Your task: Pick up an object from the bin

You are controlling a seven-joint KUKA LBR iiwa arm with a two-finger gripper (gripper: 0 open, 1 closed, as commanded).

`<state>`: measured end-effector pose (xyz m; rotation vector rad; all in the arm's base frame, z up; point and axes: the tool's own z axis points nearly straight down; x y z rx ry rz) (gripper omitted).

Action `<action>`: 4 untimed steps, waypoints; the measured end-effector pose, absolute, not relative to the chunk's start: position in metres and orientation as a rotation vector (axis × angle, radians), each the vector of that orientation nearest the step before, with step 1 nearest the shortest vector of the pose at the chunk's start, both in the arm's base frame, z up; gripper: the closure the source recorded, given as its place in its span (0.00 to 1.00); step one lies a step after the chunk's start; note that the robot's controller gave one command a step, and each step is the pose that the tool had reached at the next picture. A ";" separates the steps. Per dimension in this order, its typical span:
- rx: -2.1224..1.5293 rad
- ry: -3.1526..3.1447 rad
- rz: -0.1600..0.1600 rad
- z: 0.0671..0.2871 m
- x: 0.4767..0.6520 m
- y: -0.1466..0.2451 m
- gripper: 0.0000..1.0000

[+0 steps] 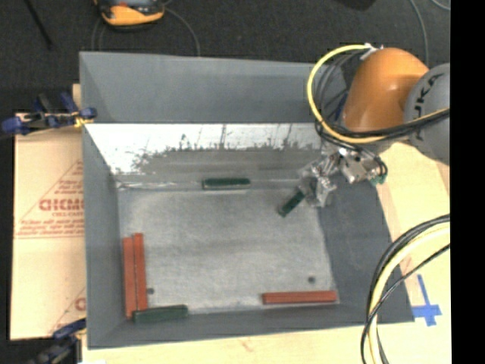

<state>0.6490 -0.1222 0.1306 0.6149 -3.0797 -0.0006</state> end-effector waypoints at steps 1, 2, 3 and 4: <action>0.145 -3.145 0.001 0.073 0.627 -0.152 0.00; 0.144 -3.144 0.002 0.072 0.626 -0.154 0.00; 0.182 -3.148 0.006 0.074 0.648 -0.125 1.00; 0.183 -3.147 0.006 0.074 0.648 -0.125 1.00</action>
Offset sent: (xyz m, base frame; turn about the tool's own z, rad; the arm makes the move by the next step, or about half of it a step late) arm 0.0000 0.0000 0.0000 0.0000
